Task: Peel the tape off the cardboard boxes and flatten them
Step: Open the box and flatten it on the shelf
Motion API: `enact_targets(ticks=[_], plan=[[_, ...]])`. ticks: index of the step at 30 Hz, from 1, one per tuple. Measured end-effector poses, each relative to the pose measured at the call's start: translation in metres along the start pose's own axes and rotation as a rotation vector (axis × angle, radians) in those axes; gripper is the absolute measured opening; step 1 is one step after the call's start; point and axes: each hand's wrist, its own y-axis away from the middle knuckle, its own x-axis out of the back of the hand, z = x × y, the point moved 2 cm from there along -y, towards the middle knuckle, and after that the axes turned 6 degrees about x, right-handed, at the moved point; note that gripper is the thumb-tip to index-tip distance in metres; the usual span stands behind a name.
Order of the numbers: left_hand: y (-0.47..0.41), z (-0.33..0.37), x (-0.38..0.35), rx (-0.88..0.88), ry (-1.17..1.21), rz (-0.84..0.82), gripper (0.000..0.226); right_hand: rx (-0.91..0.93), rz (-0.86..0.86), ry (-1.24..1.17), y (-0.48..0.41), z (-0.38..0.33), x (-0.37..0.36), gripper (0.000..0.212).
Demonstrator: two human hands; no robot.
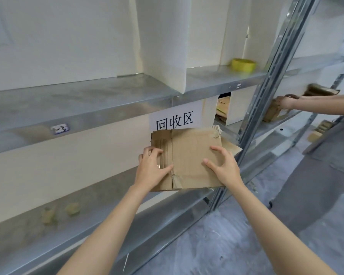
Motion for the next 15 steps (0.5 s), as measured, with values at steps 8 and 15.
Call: enact_targets(ticks=[8, 15], plan=[[-0.084, 0.002, -0.059, 0.037, 0.003, -0.117, 0.064, -0.024, -0.083, 0.038, -0.099, 0.06, 0.009, 0.062], [-0.135, 0.01, -0.095, 0.053, -0.109, -0.174, 0.061, -0.052, -0.142, 0.11, -0.159, 0.125, 0.024, 0.06]])
